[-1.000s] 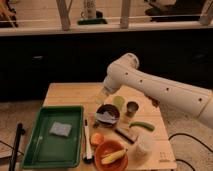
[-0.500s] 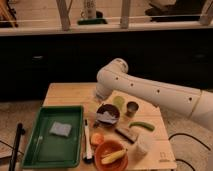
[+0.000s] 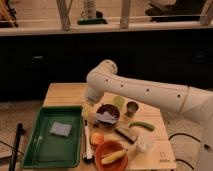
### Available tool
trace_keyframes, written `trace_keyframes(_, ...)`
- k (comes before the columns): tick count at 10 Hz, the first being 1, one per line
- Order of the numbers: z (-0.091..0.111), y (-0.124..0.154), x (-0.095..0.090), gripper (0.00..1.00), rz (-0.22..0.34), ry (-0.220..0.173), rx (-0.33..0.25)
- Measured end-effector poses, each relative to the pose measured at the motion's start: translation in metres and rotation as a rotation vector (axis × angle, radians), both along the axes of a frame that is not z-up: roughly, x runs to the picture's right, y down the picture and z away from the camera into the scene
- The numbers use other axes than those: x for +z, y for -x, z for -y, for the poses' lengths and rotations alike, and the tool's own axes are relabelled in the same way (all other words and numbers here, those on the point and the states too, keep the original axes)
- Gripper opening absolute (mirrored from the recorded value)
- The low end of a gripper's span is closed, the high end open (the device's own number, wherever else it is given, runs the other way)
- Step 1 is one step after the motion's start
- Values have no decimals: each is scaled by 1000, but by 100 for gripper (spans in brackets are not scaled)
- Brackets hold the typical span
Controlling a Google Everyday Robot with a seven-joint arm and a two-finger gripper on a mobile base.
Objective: Place sponge in table surface
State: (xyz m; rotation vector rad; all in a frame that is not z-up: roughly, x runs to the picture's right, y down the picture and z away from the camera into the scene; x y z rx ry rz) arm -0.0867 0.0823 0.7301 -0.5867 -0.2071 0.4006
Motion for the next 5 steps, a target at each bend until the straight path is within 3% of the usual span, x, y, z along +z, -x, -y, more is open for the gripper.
trace_keyframes(5,-15,29,-3,80,40,0,-69)
